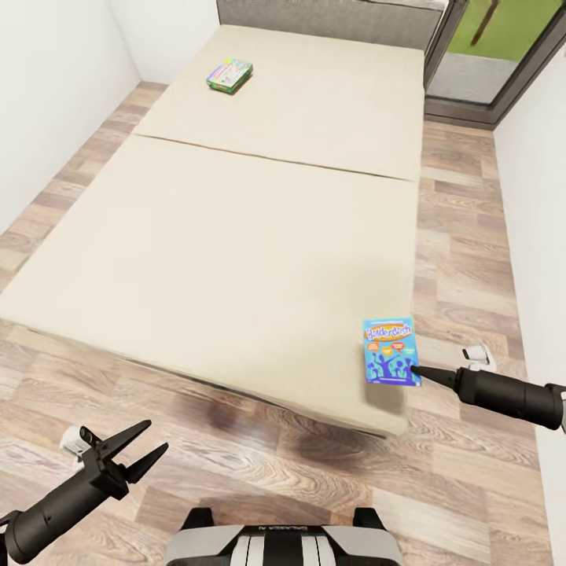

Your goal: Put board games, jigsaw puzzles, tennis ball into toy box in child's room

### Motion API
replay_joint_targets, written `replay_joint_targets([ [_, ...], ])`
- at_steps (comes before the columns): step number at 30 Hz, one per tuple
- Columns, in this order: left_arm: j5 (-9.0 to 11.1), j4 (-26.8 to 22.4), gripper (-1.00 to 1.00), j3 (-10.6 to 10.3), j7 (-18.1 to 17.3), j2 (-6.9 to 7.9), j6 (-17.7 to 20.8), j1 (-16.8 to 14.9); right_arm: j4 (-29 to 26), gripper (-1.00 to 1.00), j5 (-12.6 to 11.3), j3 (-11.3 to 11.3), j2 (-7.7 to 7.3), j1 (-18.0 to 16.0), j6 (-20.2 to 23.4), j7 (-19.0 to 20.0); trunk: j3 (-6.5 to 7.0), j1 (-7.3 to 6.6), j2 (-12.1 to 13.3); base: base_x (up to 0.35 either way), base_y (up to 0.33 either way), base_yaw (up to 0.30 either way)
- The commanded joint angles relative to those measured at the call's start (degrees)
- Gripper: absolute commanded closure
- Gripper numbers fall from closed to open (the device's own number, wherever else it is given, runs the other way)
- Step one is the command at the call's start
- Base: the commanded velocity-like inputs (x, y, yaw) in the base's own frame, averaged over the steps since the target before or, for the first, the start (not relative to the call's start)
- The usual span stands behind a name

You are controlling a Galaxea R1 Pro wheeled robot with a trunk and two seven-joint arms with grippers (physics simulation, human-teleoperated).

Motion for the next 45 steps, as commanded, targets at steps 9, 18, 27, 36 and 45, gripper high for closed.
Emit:
replay_joint_targets([
  [9,-1.25,-0.04,-1.00,-0.08,-1.33,-0.10,-0.27,0.21,0.00,1.00,0.29,0.31,0.06,0.37,0.14,0.36,1.60,-1.98,3.61,0.000,0.000,-0.122],
  [18,-1.72,0.01,-1.00,-0.48,4.16,-0.91,-1.23,0.14,-0.01,1.00,0.51,2.70,0.34,0.44,0.14,0.17,3.38,-3.96,7.22,0.000,0.000,-0.031],
  [27,-1.86,0.03,-1.00,-0.78,10.69,-2.72,-3.31,-0.44,-0.01,1.00,0.81,5.91,0.78,0.45,0.14,-0.27,5.65,-5.93,10.83,0.000,0.000,-0.006],
  [36,-1.89,-0.03,-1.00,-0.86,12.34,-3.34,-3.60,-0.86,-0.01,1.00,0.96,6.70,0.99,0.45,0.14,-0.63,8.07,-7.91,14.44,0.000,0.000,-0.001],
  [45,-1.90,-0.04,-1.00,-0.87,12.69,-3.53,-3.61,-1.03,-0.01,1.00,0.97,6.85,1.02,0.45,0.14,-0.82,10.52,-9.89,18.05,0.000,0.000,0.000],
])
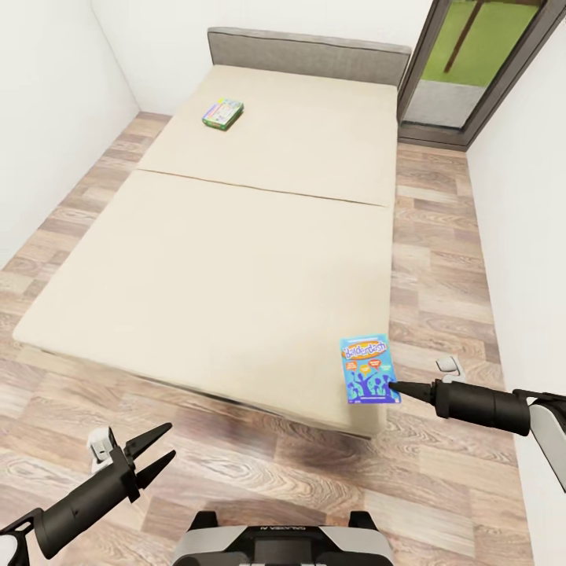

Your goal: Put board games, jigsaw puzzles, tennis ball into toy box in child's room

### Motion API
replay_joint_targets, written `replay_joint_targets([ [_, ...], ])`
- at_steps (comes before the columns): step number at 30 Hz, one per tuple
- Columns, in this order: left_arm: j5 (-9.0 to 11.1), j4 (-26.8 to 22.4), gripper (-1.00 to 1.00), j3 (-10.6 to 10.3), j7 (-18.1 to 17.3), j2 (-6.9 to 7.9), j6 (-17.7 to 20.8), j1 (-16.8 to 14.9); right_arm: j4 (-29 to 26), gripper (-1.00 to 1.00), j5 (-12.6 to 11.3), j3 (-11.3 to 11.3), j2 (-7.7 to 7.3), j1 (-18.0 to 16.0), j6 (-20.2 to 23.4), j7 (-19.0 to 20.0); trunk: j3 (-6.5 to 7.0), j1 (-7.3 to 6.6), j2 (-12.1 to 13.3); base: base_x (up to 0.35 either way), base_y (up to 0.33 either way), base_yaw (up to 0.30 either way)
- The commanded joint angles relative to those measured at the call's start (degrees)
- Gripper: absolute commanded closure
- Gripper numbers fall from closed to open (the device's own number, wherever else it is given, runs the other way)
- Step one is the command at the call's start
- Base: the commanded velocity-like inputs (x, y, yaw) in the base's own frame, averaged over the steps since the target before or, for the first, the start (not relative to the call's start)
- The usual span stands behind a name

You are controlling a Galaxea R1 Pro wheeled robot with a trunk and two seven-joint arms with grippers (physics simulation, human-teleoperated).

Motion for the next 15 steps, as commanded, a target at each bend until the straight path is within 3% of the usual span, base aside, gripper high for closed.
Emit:
replay_joint_targets([
  [1,0.01,-0.01,-1.00,0.05,-0.11,0.00,0.23,0.01,0.00,1.00,0.27,-0.03,0.00,-0.03,0.14,0.34,0.26,-0.22,0.40,0.000,0.000,0.000],
  [15,0.01,0.01,-1.00,0.05,-0.06,-0.03,0.22,-0.03,0.00,1.00,0.26,-0.07,0.01,-0.03,0.14,-3.21,4.08,-3.29,6.01,0.000,0.000,0.000],
])
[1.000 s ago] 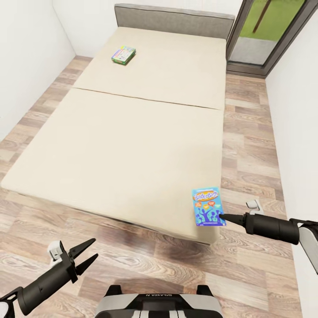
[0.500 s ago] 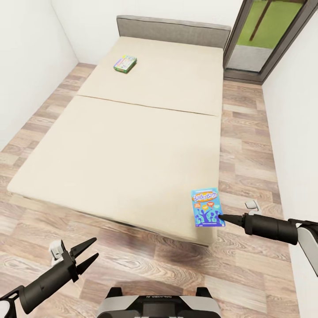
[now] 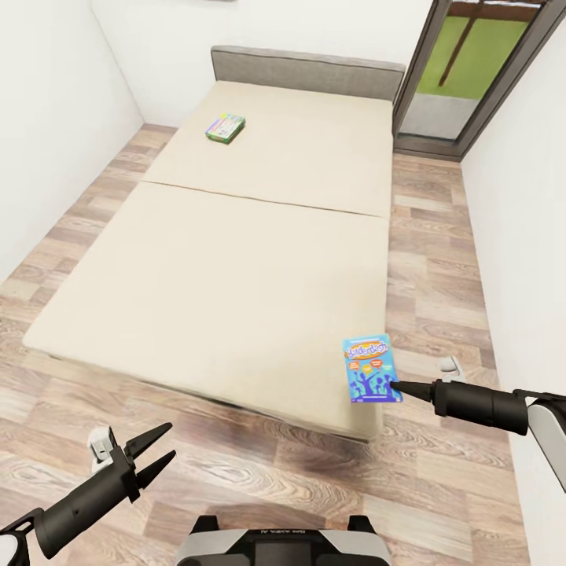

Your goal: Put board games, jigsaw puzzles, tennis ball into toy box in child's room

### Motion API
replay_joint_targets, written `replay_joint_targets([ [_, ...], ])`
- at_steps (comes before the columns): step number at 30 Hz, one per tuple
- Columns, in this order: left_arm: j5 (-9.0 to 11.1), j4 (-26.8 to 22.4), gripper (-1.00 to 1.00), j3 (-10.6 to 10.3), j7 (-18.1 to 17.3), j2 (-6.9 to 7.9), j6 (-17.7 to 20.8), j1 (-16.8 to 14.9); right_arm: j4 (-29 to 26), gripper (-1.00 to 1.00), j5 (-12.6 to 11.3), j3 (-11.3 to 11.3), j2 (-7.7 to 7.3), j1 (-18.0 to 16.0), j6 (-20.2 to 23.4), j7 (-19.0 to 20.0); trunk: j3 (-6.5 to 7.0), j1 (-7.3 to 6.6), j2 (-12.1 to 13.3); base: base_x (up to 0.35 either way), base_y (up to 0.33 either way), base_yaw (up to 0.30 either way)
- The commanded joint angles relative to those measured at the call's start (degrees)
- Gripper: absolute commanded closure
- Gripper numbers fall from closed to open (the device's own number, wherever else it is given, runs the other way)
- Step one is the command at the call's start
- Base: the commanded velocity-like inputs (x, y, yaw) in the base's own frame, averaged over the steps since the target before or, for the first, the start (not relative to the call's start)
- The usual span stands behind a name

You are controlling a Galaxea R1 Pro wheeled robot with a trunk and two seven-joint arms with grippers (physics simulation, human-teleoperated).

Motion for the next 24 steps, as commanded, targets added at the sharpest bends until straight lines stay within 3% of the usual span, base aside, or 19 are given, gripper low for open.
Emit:
replay_joint_targets([
  [1,0.01,0.00,-1.00,0.05,-0.08,0.00,0.22,0.01,0.00,1.00,0.23,-0.08,0.00,-0.03,0.18,0.23,0.26,-0.22,0.39,0.000,0.000,0.000],
  [24,-0.04,0.00,-1.00,0.05,0.42,0.00,0.19,0.01,0.00,1.00,0.23,-0.27,-0.20,-0.17,0.18,-0.25,6.50,-5.27,9.62,0.000,0.000,-0.012],
])
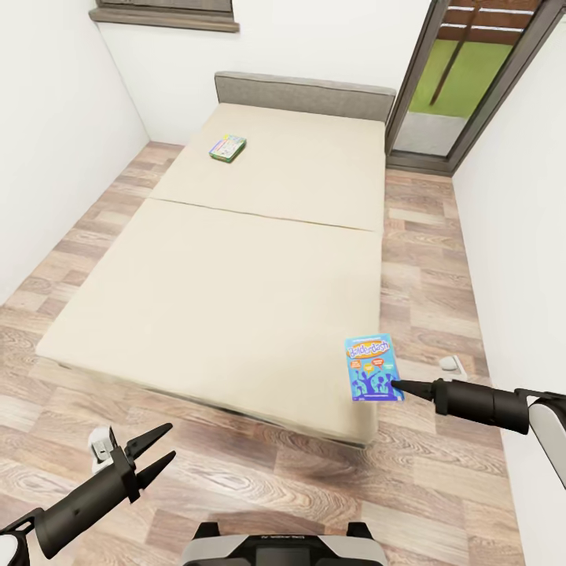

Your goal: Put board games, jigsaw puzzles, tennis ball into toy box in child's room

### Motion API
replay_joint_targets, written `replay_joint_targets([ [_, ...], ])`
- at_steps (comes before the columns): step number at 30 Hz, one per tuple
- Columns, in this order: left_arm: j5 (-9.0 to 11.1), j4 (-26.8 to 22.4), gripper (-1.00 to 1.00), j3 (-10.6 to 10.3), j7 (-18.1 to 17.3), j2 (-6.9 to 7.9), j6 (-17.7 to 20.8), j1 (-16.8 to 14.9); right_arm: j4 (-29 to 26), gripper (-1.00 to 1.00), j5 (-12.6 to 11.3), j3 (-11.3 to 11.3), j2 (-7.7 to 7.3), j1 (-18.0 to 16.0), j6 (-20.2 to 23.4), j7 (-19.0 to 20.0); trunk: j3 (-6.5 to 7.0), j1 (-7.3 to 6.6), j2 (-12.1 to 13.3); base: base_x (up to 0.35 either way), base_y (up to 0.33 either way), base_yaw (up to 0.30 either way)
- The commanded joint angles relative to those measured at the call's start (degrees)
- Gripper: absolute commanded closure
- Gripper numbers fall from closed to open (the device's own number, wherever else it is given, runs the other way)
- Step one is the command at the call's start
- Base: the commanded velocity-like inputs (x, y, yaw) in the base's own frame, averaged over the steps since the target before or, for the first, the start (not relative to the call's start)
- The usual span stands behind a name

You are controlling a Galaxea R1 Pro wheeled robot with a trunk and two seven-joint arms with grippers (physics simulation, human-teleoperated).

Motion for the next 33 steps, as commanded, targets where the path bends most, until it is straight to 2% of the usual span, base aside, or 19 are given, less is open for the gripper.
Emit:
replay_joint_targets([
  [1,0.00,-0.01,-1.00,0.05,-0.08,0.00,0.21,0.02,0.00,1.00,0.29,-0.04,-0.02,-0.02,0.16,0.36,0.25,-0.22,0.39,0.000,0.000,-0.057],
  [10,-0.06,0.02,-1.00,0.05,0.17,0.00,0.15,0.02,0.00,1.00,0.29,-0.02,-0.12,-0.11,0.16,0.35,2.67,-2.19,4.00,0.000,0.000,-0.065],
  [13,-0.56,0.02,-1.00,0.05,0.22,-0.01,0.12,0.02,0.00,1.00,0.29,0.01,-0.13,-0.16,0.16,0.35,3.47,-2.85,5.20,0.000,0.000,-0.070],
  [16,-2.09,0.02,-1.00,0.05,0.23,-0.05,0.06,0.02,0.00,1.00,0.29,0.03,-0.14,-0.16,0.16,0.35,4.28,-3.51,6.41,0.000,0.000,-0.071],
  [22,-3.72,0.03,-1.00,0.05,0.22,-0.13,0.00,0.02,0.00,1.00,0.29,0.05,-0.21,-0.20,0.16,0.35,5.88,-4.83,8.81,0.000,0.000,-0.071],
  [33,-4.44,0.02,-1.00,0.05,-0.14,-0.21,-0.02,0.02,0.00,1.00,0.29,0.02,-0.45,-0.29,0.16,0.35,8.83,-7.24,13.22,0.000,0.000,-0.072],
])
